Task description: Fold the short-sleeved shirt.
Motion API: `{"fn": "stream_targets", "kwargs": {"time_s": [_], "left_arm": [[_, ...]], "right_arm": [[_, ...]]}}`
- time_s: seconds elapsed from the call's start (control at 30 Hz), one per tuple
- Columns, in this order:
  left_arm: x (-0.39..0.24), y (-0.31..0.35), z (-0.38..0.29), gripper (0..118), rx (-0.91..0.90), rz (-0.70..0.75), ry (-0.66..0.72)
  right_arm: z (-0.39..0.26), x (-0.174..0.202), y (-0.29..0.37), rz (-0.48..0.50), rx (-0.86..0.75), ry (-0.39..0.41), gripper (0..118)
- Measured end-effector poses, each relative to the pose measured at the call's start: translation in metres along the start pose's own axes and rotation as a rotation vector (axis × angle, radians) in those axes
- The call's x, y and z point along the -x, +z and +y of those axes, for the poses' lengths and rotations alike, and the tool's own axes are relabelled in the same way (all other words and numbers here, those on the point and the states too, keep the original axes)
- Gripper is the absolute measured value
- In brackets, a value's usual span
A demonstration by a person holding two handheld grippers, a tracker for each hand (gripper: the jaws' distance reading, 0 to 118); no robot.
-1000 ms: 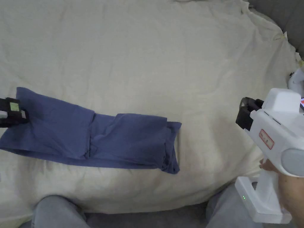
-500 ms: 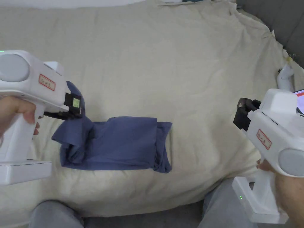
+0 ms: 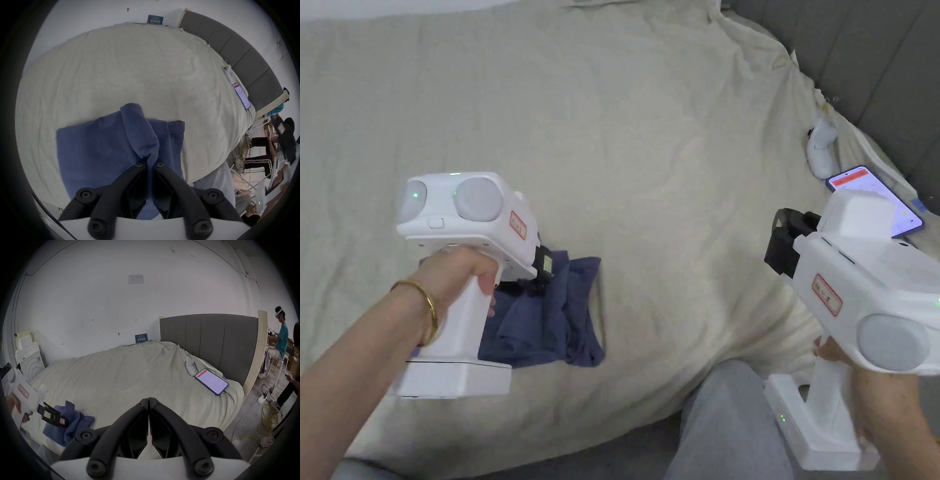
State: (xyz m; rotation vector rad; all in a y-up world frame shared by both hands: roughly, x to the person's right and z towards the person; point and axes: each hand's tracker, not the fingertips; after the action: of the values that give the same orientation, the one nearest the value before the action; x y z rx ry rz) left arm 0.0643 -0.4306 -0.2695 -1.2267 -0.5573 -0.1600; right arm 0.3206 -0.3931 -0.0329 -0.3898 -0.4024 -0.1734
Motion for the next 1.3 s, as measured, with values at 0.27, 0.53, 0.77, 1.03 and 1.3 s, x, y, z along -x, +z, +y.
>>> {"fn": "stream_targets", "kwargs": {"time_s": [0.27,0.53,0.77,1.03,1.3], "left_arm": [[-0.008,-0.002,-0.007,91,-0.029,-0.179,0.026],[0.019,0.060,-0.003,87,-0.389,-0.133,0.052],[0.024,0.039,-0.037,0,-0.579,0.174,0.020],[-0.014,-0.020,-0.088,0,-0.586,0.210,-0.104],[-0.077,-0.068,-0.105,0,-0.486,0.363,-0.494]], "right_arm": [[-0.005,0.001,0.001,-0.017,0.012,0.009,0],[-0.001,0.016,-0.001,0.006,0.004,0.022,0],[0.005,0.028,-0.003,0.034,-0.005,0.035,0],[0.003,0.032,-0.007,0.039,0.016,0.066,0],[-0.001,0.028,-0.009,0.033,0.028,0.047,0]]}}
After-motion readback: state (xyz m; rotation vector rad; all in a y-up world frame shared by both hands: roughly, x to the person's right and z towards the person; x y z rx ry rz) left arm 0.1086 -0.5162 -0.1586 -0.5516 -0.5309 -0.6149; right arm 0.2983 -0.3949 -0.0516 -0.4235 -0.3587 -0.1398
